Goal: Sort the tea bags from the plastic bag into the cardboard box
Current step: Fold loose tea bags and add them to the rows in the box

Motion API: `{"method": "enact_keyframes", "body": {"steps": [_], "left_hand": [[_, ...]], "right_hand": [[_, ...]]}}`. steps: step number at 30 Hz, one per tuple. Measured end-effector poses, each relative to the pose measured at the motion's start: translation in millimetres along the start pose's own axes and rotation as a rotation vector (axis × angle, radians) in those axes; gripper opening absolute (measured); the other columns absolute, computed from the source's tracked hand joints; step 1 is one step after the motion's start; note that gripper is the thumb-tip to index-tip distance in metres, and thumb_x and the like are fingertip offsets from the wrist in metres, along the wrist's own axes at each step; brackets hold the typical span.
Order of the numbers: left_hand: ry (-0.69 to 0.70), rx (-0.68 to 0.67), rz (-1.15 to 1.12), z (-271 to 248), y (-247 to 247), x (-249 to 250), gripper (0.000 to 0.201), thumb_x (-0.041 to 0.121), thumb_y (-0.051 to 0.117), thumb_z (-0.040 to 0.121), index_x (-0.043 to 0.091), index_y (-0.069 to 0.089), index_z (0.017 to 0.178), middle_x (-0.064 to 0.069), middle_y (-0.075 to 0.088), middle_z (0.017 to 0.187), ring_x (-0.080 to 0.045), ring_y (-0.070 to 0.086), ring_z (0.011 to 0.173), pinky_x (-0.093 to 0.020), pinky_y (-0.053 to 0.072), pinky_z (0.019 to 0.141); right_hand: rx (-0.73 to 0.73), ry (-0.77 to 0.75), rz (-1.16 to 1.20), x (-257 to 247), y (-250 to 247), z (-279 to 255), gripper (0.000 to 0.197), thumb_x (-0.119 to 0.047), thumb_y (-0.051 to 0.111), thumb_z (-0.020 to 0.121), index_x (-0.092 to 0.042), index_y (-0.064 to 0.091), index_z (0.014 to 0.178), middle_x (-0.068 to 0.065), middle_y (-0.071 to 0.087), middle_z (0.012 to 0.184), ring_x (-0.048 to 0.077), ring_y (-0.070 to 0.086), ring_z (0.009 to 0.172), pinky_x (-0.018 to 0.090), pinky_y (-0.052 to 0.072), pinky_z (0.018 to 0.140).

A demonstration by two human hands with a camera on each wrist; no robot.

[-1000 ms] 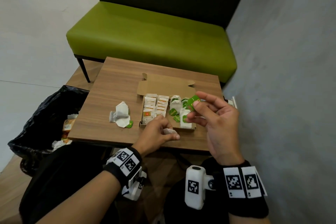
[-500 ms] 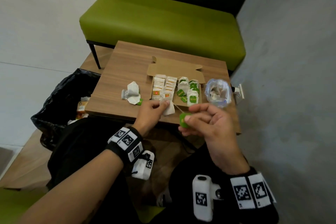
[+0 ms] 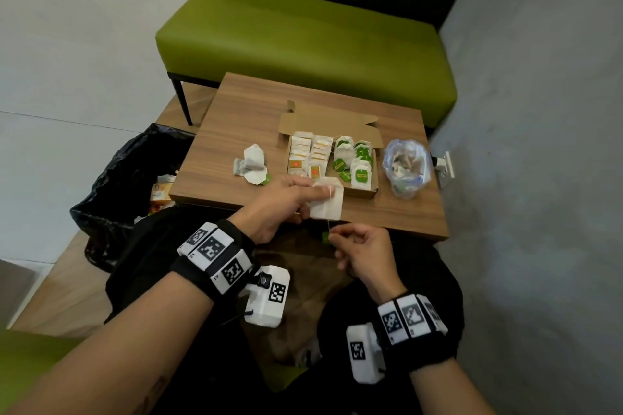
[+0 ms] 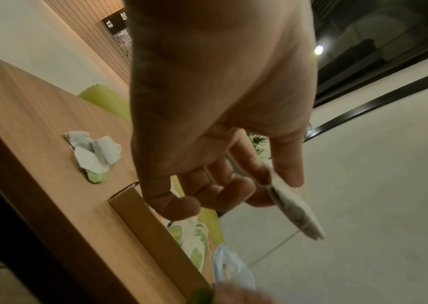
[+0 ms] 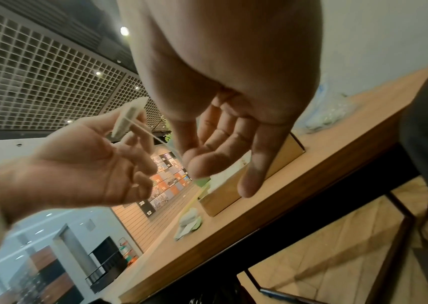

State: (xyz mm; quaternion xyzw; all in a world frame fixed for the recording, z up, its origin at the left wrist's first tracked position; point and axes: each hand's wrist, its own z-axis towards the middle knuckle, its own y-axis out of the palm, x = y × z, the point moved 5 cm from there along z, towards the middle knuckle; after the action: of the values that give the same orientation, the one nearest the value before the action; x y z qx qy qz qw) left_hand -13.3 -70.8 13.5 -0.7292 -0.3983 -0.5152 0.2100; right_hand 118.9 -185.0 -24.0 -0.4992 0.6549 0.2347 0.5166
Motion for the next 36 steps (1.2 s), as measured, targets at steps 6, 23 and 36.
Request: {"method": "enact_keyframes", "body": {"steps": [6,23,36], "left_hand": [[-0.032,-0.053,0.049,-9,12,-25,0.022,0.034,0.074,0.085,0.013,0.079,0.082,-0.004,0.068,0.074,-0.017,0.051,0.069,-0.027,0.038,0.061],[-0.091,-0.043,-0.011,-8,18,-40,0.026,0.032,0.072,0.087,0.009,0.078,0.098,-0.019,0.072,0.099,-0.026,0.059,0.087,-0.037,0.045,0.076],[-0.08,-0.128,-0.018,-10,17,-31,0.02,0.021,0.062,0.094,0.013,0.074,0.108,-0.004,0.072,0.095,-0.017,0.061,0.087,-0.033,0.047,0.075]], "right_hand": [[0.073,-0.087,0.128,-26,-15,8,0.007,-0.01,0.068,0.091,-0.011,0.074,0.093,0.005,0.078,0.084,0.019,0.074,0.073,0.028,0.06,0.065],[-0.031,-0.383,0.139,-44,-17,-2,0.013,0.005,0.073,0.082,-0.006,0.077,0.088,0.005,0.078,0.094,0.018,0.073,0.094,0.026,0.057,0.081],[-0.04,-0.352,-0.012,-43,-17,0,0.021,0.002,0.07,0.085,-0.015,0.079,0.092,-0.003,0.078,0.092,0.007,0.072,0.09,0.017,0.053,0.074]]}}
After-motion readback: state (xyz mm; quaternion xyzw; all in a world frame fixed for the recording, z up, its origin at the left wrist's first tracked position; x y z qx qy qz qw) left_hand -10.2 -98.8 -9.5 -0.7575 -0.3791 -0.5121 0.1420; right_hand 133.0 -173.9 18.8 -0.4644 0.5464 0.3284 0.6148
